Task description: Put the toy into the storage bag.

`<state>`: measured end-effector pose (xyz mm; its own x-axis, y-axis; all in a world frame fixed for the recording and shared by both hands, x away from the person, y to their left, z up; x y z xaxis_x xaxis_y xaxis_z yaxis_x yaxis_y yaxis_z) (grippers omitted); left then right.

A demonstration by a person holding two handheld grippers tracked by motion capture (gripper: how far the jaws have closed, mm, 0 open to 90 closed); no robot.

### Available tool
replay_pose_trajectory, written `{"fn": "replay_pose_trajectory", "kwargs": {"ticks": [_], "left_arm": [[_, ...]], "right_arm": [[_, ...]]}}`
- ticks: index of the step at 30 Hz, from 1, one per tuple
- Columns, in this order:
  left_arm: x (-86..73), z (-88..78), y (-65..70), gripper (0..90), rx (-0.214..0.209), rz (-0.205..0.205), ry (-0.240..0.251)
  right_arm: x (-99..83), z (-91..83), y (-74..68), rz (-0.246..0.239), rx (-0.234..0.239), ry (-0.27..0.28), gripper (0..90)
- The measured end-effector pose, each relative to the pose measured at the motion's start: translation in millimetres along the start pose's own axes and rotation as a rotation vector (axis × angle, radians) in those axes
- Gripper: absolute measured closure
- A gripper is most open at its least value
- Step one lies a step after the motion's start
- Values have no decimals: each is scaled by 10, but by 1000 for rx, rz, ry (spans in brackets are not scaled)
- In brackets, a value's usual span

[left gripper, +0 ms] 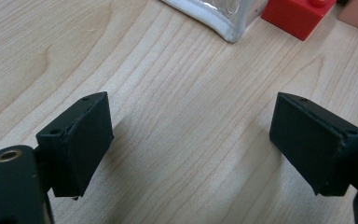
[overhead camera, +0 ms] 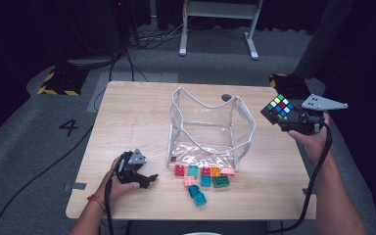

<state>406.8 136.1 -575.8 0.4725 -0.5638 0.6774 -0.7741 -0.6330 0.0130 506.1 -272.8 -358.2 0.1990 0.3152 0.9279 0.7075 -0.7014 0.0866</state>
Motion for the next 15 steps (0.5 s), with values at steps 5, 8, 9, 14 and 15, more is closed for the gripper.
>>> {"fn": "replay_pose_trajectory", "kwargs": {"ticks": [5,8,9,14,15], "left_arm": [[1,0,-1,134,2,0,1],[-2,-1,0,135,6,-5,0],[-2,-1,0,135,6,-6,0],[-2,-1,-2,135,7,-5,1],[-3,-2,0,135,7,-6,-1]], "right_arm": [[268,21,-107,-27,37,24,338],[340,41,-152,-45,48,25,338],[412,66,-207,-53,64,29,338],[560,134,-369,-76,117,38,337],[623,188,-464,-88,157,44,338]]}}
Point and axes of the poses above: each handheld gripper's, and its own axes: z roughly forward along the jaws, x roughly out of its top, y roughly to its right, the point moved 10 cm from there along z, roughly forward along the jaws, and after that the axes turned 1 degree about x, right-handed, at the moved point
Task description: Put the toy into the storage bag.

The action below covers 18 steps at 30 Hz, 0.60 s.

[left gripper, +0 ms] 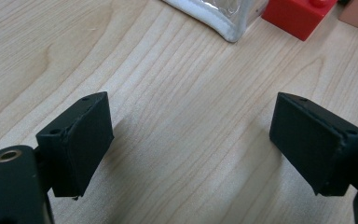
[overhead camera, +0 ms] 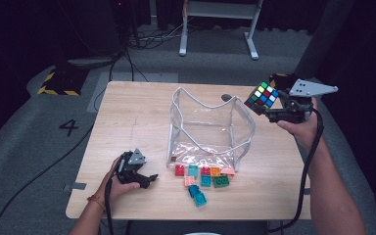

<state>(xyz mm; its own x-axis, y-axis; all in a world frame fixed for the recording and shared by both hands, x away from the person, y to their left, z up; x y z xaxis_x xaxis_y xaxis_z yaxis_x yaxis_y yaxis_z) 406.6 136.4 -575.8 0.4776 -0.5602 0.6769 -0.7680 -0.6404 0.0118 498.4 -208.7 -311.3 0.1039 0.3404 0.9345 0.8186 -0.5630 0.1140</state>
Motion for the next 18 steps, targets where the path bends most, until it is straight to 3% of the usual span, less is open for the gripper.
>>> {"fn": "replay_pose_trajectory", "kwargs": {"ticks": [6,11,13,18], "left_arm": [[0,1,0,135,-1,1,0],[-2,2,8,134,-5,-7,-1],[-2,2,7,135,-4,-7,-1],[-3,1,9,134,2,-11,-2]], "right_arm": [[43,183,-128,-55,51,-33,338],[-2,430,-341,-118,139,-92,337],[-12,455,-360,-129,148,-101,338],[-134,628,-467,-180,193,-185,338]]}}
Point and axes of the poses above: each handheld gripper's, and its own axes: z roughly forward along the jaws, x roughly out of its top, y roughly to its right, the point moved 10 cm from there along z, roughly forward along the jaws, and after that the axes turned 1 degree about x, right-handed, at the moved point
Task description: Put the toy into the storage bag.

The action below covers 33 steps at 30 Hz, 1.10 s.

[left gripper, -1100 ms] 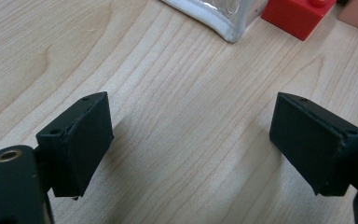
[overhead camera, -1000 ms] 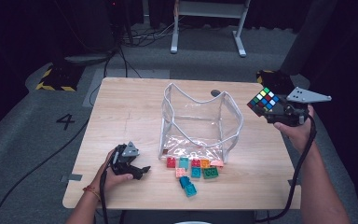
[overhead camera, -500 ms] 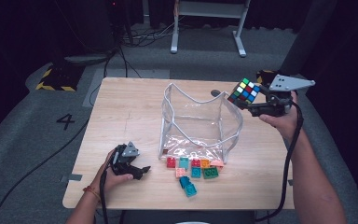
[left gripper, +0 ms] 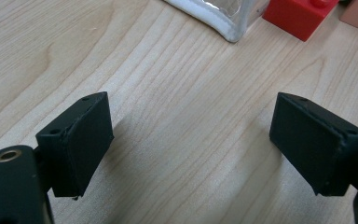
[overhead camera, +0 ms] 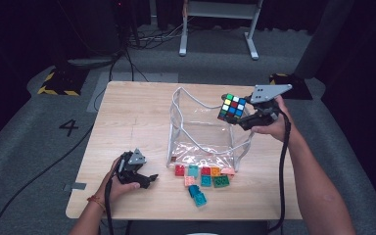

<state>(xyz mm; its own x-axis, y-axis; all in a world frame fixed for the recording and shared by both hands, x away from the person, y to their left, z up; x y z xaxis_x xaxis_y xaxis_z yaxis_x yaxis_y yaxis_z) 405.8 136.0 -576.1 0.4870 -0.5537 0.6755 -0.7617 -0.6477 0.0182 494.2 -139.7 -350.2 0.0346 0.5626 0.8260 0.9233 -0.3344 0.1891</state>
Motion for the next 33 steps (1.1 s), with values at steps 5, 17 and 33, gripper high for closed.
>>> {"fn": "replay_pose_trajectory", "kwargs": {"ticks": [5,17,33], "left_arm": [[0,1,2,135,1,-5,1],[0,1,3,134,1,-6,1],[0,1,3,134,1,-6,1]], "right_arm": [[-97,225,-28,-77,38,-134,337],[-310,496,-56,-136,152,-374,337],[-712,442,-82,-157,176,-759,336]]}}
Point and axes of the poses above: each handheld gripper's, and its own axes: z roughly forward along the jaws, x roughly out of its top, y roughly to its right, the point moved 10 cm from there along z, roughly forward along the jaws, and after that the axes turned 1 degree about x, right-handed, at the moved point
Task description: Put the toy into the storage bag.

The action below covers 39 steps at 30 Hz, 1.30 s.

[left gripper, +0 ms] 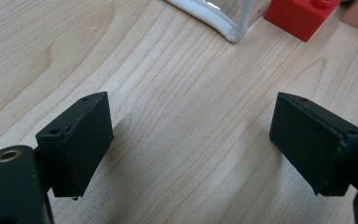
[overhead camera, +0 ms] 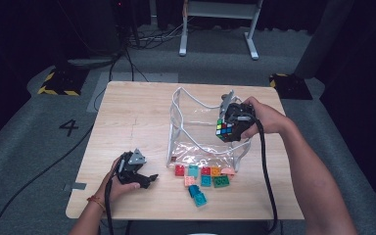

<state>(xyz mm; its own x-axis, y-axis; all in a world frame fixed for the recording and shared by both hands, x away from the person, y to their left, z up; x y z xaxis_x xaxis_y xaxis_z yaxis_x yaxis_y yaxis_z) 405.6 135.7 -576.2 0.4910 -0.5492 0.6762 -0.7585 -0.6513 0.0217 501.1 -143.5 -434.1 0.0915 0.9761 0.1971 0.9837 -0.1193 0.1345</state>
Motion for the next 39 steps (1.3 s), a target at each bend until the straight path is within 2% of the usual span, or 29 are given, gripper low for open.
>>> {"fn": "replay_pose_trajectory", "kwargs": {"ticks": [1,5,13,18,19,20,21,23,24,27,28,30,32,36,38,39], "left_arm": [[0,0,0,134,0,0,0],[0,0,0,134,0,0,0],[0,0,0,134,0,0,0],[0,0,0,134,0,0,0],[0,0,0,135,0,0,0],[0,0,0,134,0,0,0],[-2,-1,0,134,-1,1,-2],[0,0,-1,135,1,1,0],[0,0,0,135,1,0,0],[0,0,-1,135,1,1,0],[0,0,0,135,1,0,1],[0,0,-1,135,1,1,0],[0,0,0,135,1,0,0],[0,0,-1,135,1,0,0],[0,0,-1,134,1,1,0],[0,0,-1,134,1,1,0]], "right_arm": [[-39,14,-38,3,15,-39,336],[-26,26,-25,-16,2,-44,336],[-16,84,-71,-12,0,-68,335],[-4,101,-76,-2,10,-61,330],[24,86,-53,-7,-1,-34,331],[24,86,-53,-7,-1,-34,331],[13,67,-67,19,0,-42,340],[39,42,-47,-1,0,2,350],[39,42,-47,-1,0,2,350],[39,15,-45,17,-3,24,351],[55,-8,-39,32,-8,61,356],[56,-19,-36,39,-12,71,355],[77,-61,-33,47,-23,121,344],[146,-179,-5,59,-61,259,328],[151,-249,-2,66,-83,303,326],[154,-290,-18,84,-91,327,321]]}}
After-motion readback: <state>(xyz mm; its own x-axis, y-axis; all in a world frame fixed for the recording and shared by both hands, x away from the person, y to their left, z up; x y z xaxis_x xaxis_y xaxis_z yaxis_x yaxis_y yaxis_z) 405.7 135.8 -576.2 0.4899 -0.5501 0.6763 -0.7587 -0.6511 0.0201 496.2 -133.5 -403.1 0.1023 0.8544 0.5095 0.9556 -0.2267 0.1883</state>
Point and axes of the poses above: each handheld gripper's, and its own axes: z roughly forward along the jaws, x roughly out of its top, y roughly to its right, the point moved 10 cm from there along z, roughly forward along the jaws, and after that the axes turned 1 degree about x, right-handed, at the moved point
